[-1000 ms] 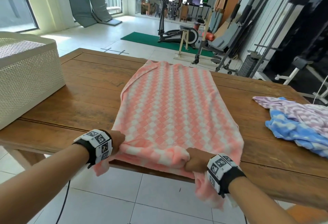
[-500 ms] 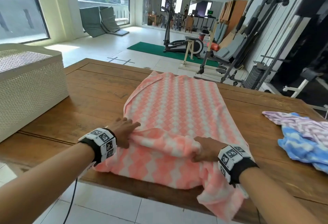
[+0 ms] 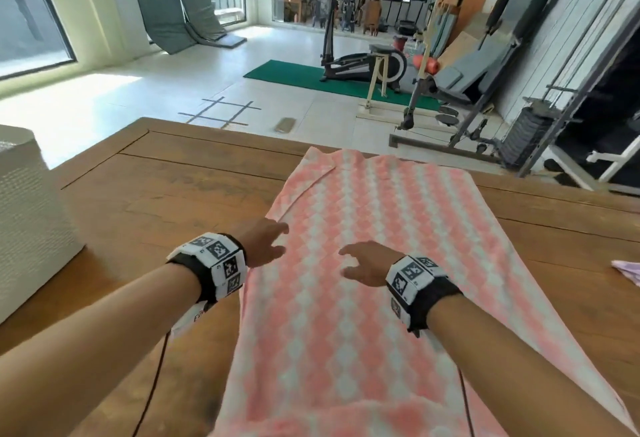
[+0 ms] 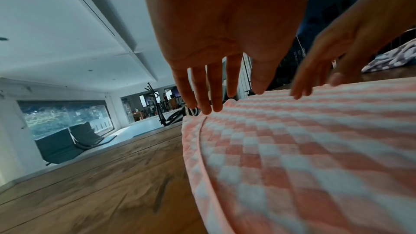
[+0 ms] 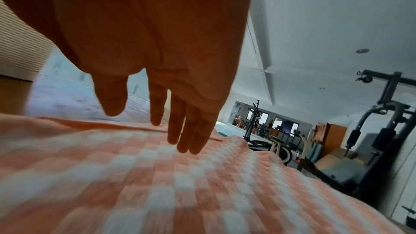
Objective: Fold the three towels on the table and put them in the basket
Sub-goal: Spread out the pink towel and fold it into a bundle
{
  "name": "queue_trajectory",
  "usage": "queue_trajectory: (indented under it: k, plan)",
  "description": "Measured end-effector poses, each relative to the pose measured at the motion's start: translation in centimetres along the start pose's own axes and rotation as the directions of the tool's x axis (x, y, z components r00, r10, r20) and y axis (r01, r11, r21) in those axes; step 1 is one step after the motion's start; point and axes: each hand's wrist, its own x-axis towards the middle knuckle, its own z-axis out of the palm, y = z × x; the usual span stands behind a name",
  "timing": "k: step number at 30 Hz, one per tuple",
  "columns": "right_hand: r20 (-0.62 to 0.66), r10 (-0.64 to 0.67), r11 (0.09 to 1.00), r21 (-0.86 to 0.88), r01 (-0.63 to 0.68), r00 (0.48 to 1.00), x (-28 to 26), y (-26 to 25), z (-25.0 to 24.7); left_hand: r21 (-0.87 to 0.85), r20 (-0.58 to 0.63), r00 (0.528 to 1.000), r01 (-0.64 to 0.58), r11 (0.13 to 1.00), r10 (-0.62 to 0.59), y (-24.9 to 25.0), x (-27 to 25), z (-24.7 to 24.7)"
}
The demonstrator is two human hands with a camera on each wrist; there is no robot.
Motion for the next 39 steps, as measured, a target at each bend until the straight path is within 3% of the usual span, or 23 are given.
queue_trajectory:
  k: [6, 12, 17, 22, 25, 27, 28, 30, 32, 34, 39]
  plan:
    - [-0.14, 0.103, 0.987, 0.133, -0.085, 0.985, 16.6, 0.2, -5.2, 0.107, -0.016, 0.991, -0.132, 0.986, 0.134, -5.1, 12.1, -0.2]
    - [-0.289, 0.25, 0.942, 0.291, -0.164, 0.924, 27.4, 1.6, -7.2, 0.179, -0.014, 0.977, -0.205, 0.962, 0.211, -8.2, 20.2, 1.0]
    - [-0.336, 0.455, 0.811, 0.54, -0.227, 0.824, 33.1, 2.0, -7.4, 0.165, 0.029, 0.975, -0.224, 0.961, 0.222, -9.8, 23.7, 2.2]
    - [-0.284, 0.615, 0.569, 0.806, -0.165, 0.736, 35.5, 1.8, -8.4, 0.14, -0.023, 0.979, -0.197, 0.97, 0.202, -10.0, 24.1, 2.4]
    - [-0.448, 0.586, 0.606, 0.795, 0.001, 0.676, 36.3, 0.0, -9.7, 0.105, -0.08, 0.988, -0.126, 0.986, 0.134, -10.4, 23.4, 1.6]
    - [-0.577, 0.429, 0.683, 0.711, 0.168, 0.695, 37.1, -2.2, -11.1, 0.042, -0.157, 0.987, -0.026, 0.999, 0.032, -11.5, 22.5, 0.8]
    - [-0.599, 0.313, 0.706, 0.666, 0.241, 0.737, 37.4, -3.6, -11.8, 0.008, -0.183, 0.982, 0.037, 0.999, -0.035, -12.4, 21.9, 0.4]
    - [-0.539, 0.063, 0.786, 0.546, 0.291, 0.84, 37.9, -6.1, -12.8, -0.018, -0.188, 0.969, 0.157, 0.987, -0.158, -14.2, 20.4, 0.0]
    - [-0.437, -0.081, 0.846, 0.445, 0.294, 0.896, 38.0, -7.7, -12.7, 0.023, -0.134, 0.965, 0.23, 0.973, -0.225, -15.9, 19.2, 0.4]
    - [-0.362, -0.09, 0.848, 0.462, 0.262, 0.928, 37.7, -8.1, -11.6, 0.081, -0.09, 0.98, 0.185, 0.979, -0.178, -16.6, 18.2, 1.2]
    - [-0.319, -0.089, 0.931, 0.31, 0.192, 0.944, 33.6, -6.6, -7.3, 0.084, -0.04, 0.992, -0.114, 0.99, 0.118, -14.9, 14.3, 3.8]
